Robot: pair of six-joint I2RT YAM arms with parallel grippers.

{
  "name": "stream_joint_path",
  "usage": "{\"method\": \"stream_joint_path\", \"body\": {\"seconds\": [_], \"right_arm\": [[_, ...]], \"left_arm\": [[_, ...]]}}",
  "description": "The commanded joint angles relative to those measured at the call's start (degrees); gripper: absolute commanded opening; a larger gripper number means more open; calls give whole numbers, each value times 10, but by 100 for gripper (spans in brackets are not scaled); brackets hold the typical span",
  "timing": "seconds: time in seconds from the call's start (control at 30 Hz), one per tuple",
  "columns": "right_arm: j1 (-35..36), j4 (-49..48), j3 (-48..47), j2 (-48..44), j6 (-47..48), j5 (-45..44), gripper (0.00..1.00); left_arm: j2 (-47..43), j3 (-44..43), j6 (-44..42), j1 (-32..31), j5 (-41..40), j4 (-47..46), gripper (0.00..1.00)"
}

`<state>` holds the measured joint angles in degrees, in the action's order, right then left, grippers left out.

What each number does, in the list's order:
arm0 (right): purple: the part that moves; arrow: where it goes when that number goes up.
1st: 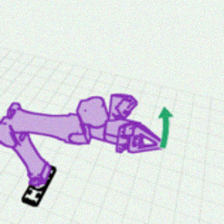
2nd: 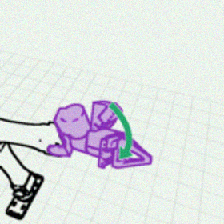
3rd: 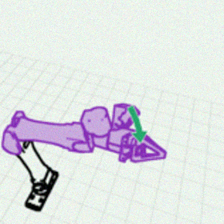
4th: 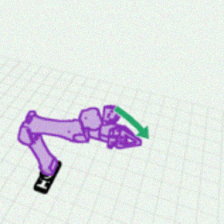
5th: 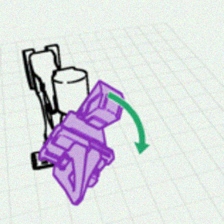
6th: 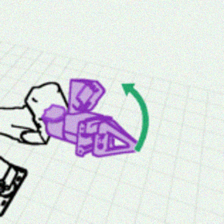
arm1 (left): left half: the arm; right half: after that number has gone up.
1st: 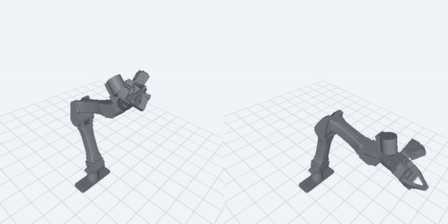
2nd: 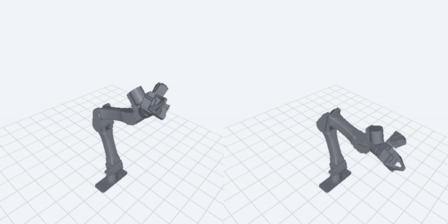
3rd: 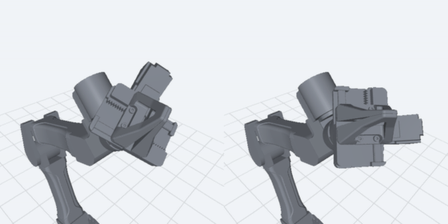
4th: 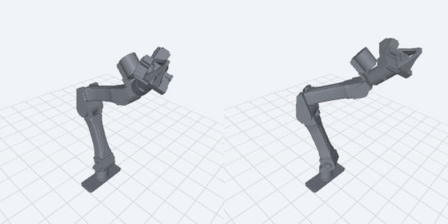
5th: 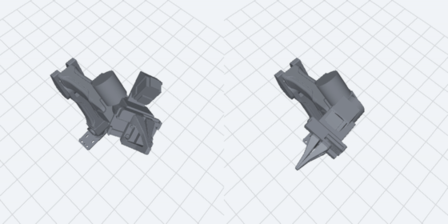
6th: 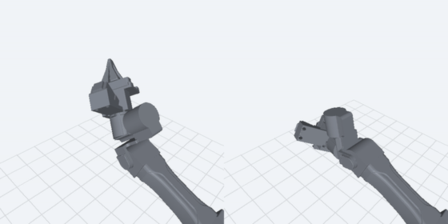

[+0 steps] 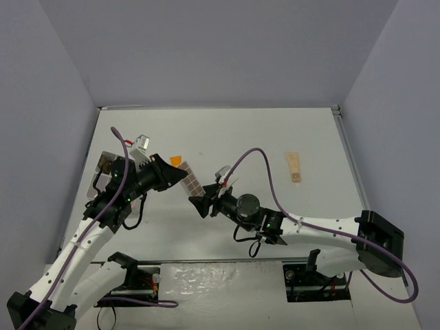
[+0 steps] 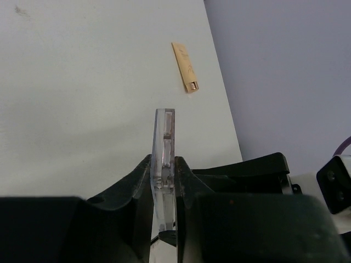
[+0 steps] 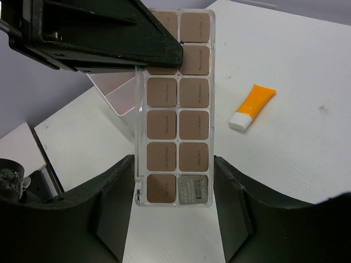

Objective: Organize the makeup

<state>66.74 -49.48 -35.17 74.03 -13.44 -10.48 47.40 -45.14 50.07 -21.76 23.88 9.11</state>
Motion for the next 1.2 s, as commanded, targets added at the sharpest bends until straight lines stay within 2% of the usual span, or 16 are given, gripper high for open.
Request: {"method": "stream_joint_path", "body": {"seconds": [0.0,0.1,0.17,0.33,0.43,0.53,0.63,0.7,0.8,0.9,1.03,1.17], "right_arm": [[3,-54,-11,-19,12,-13,56],[2,-33,-13,-24,15,-28,87],[1,-7,-18,-31,19,-47,97],[-6,65,-18,-61,39,-86,100],[-19,104,-8,-91,57,-107,100],[-44,120,16,-119,58,-110,100],[-78,120,47,-146,45,-91,100],[-99,124,56,-153,29,-81,100],[-119,121,67,-161,24,-65,100],[-123,121,71,-164,22,-65,100],[-125,120,75,-159,14,-59,100],[-128,119,77,-159,14,-51,100]], "left_arm": [[-12,-12,-16,-1,-17,-39,0],[-15,-16,-45,-1,-41,-23,0],[-15,-20,-71,-1,-62,-7,0],[-12,-44,-164,0,-149,47,0],[-8,-73,-258,1,-240,74,0],[-8,-91,-351,5,-320,62,0],[-11,-82,-467,22,-369,-10,0],[-13,-67,-507,50,-367,-56,0],[10,-47,-518,157,-268,-117,0],[42,-37,-488,270,-194,-171,0],[74,-16,-493,317,-176,-265,0],[120,-25,-490,349,-137,-287,0]]}}
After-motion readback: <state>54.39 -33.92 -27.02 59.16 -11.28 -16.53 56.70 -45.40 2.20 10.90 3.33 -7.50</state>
